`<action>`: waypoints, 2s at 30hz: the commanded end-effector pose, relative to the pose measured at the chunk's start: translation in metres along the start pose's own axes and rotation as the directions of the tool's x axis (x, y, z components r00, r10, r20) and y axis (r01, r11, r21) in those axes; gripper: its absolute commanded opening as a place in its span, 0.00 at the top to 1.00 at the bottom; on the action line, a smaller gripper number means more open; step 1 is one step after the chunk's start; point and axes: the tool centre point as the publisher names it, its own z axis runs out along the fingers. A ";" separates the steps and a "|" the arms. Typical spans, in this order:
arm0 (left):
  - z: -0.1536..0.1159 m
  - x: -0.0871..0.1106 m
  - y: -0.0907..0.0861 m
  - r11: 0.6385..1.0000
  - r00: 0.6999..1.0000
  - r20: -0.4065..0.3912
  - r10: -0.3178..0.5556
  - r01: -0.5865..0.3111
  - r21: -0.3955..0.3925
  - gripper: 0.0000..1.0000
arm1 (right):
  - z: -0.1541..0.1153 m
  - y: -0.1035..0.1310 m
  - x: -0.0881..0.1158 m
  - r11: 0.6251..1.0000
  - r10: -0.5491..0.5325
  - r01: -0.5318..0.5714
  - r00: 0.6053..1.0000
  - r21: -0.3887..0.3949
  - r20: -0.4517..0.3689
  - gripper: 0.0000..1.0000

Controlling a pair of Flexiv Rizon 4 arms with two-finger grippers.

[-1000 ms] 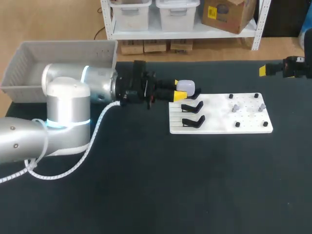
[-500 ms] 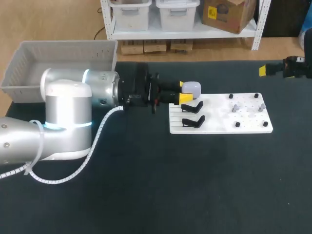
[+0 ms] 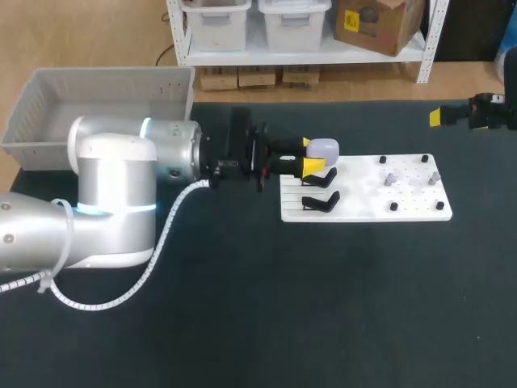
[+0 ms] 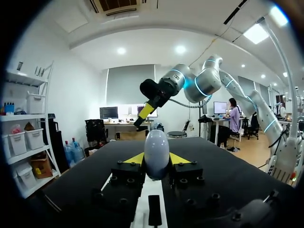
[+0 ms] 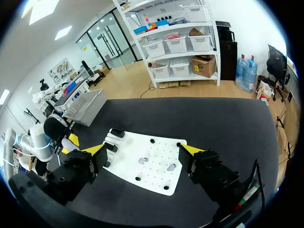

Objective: Pick up each earbud case from the left stands, insert the matching earbuds, close the lid, and place the case in the box.

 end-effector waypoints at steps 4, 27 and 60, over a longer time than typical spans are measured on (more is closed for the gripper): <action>0.000 0.001 0.002 1.000 1.000 0.001 0.000 0.000 0.005 1.00 | 0.000 -0.001 0.000 1.000 -0.001 0.001 1.000 -0.002 0.000 0.00; 0.000 0.001 0.002 1.000 1.000 0.001 0.000 0.000 0.005 1.00 | -0.049 0.143 0.054 0.954 -0.282 0.282 0.959 -0.103 0.010 0.00; 0.000 0.001 0.002 1.000 1.000 0.001 0.000 0.000 0.005 1.00 | 0.055 0.174 0.063 0.957 -0.234 0.195 0.956 -0.214 -0.176 0.00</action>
